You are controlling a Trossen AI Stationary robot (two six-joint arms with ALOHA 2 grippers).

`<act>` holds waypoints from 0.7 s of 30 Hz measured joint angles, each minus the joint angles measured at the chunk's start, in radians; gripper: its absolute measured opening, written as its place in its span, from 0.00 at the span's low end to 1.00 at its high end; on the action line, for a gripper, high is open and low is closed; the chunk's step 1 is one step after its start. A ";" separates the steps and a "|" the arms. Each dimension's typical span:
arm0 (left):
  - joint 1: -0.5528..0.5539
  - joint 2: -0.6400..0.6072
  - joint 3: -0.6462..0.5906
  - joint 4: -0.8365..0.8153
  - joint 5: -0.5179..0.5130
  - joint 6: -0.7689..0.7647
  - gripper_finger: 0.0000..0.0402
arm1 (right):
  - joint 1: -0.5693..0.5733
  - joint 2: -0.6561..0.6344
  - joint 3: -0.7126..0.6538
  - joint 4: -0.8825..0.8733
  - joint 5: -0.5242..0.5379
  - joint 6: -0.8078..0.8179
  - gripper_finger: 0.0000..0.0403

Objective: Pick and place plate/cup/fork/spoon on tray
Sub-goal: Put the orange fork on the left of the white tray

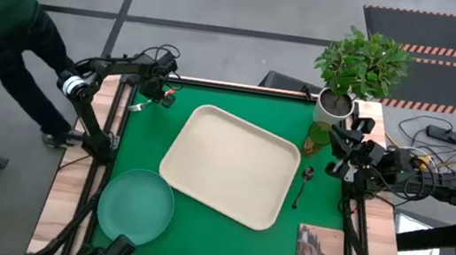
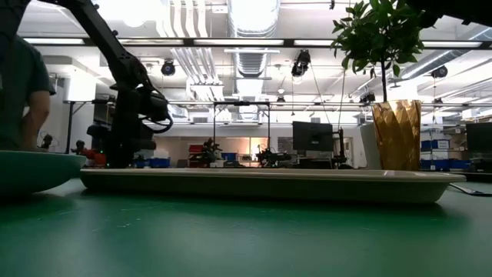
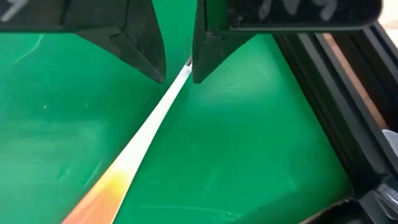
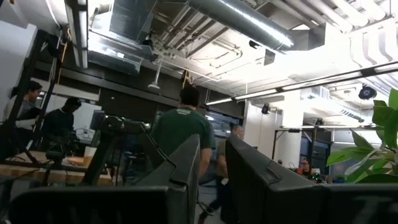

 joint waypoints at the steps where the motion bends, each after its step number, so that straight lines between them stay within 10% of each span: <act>1: -0.001 0.009 0.005 0.002 -0.001 -0.010 0.14 | 0.000 0.000 0.000 0.000 0.000 0.000 0.17; 21: -0.036 0.031 0.004 0.009 -0.018 0.070 0.01 | 0.000 -0.001 0.000 0.002 -0.001 0.001 0.17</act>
